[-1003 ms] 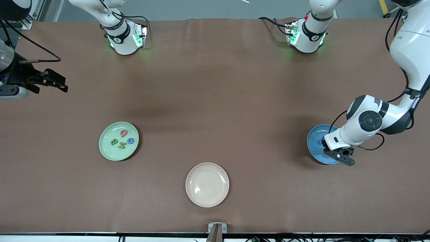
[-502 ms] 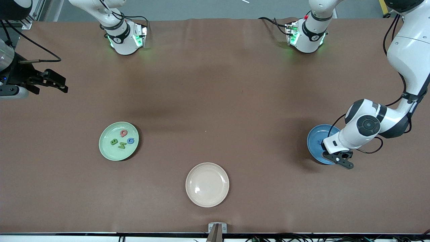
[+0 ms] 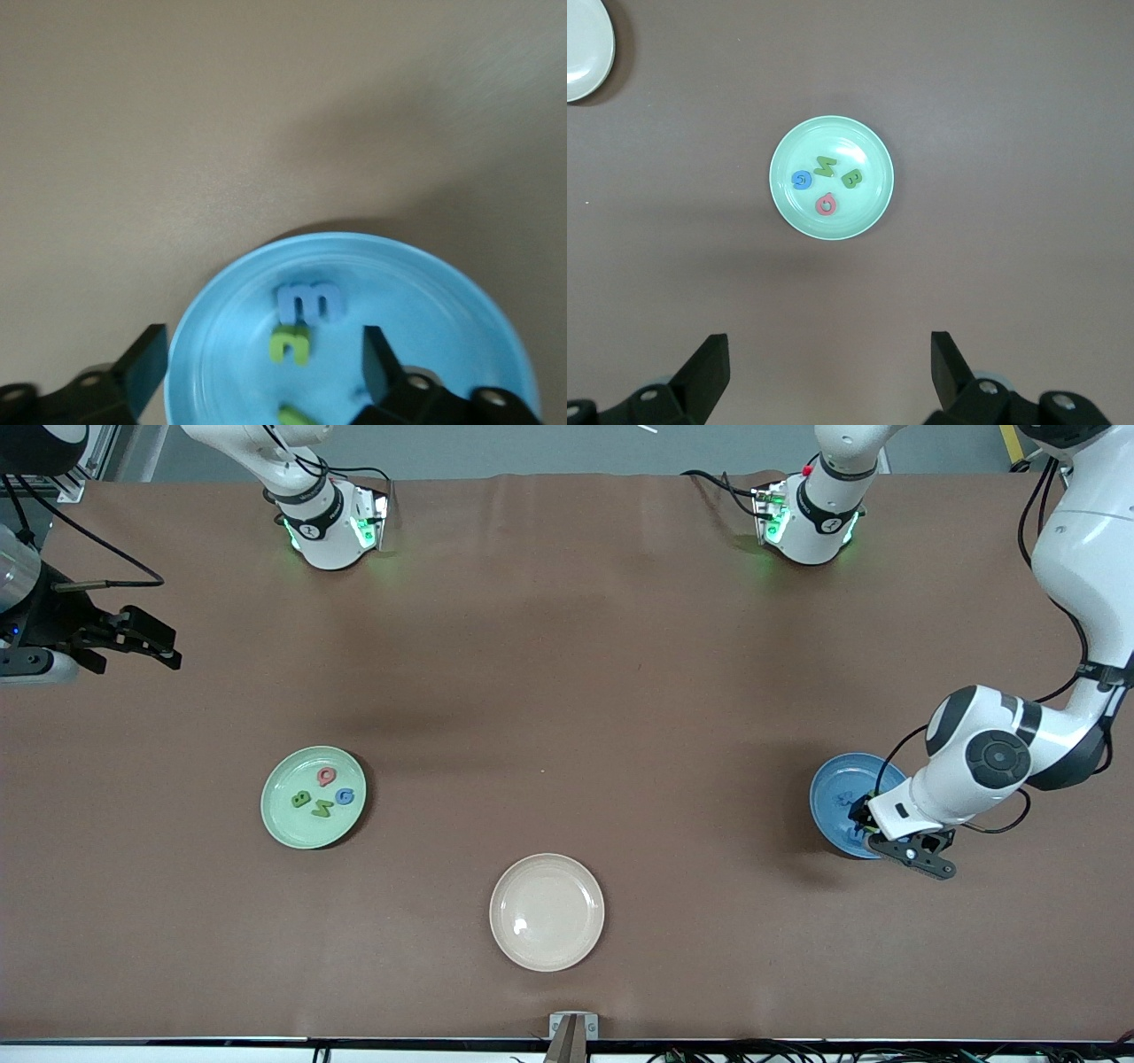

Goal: Sort upper and lower case letters into plates

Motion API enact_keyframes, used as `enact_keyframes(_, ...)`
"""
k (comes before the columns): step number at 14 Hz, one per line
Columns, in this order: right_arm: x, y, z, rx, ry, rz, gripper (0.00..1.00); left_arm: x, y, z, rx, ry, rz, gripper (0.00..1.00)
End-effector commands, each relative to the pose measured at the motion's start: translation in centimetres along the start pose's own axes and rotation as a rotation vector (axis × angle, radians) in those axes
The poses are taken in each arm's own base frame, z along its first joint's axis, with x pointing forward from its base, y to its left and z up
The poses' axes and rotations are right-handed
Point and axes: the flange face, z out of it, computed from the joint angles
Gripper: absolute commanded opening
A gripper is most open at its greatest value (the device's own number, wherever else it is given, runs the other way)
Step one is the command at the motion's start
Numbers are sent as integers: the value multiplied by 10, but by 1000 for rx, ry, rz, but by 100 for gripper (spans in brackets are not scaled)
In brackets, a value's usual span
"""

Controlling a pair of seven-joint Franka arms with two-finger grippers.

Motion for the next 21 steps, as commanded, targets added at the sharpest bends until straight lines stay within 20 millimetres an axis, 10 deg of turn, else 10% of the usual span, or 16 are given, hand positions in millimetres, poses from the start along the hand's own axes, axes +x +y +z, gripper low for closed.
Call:
enact_keyframes(1, -8, 4, -5, 1, 6, 18, 100, 3, 6, -84, 27, -47, -40, 100)
enact_keyframes(11, -10, 2, -9, 1, 13, 17, 100, -19, 6, -269, -54, 10, -177, 100)
enact_keyframes(21, -9, 13, -6, -3, 7, 37, 100, -62, -11, -337, -116, 34, -328, 100)
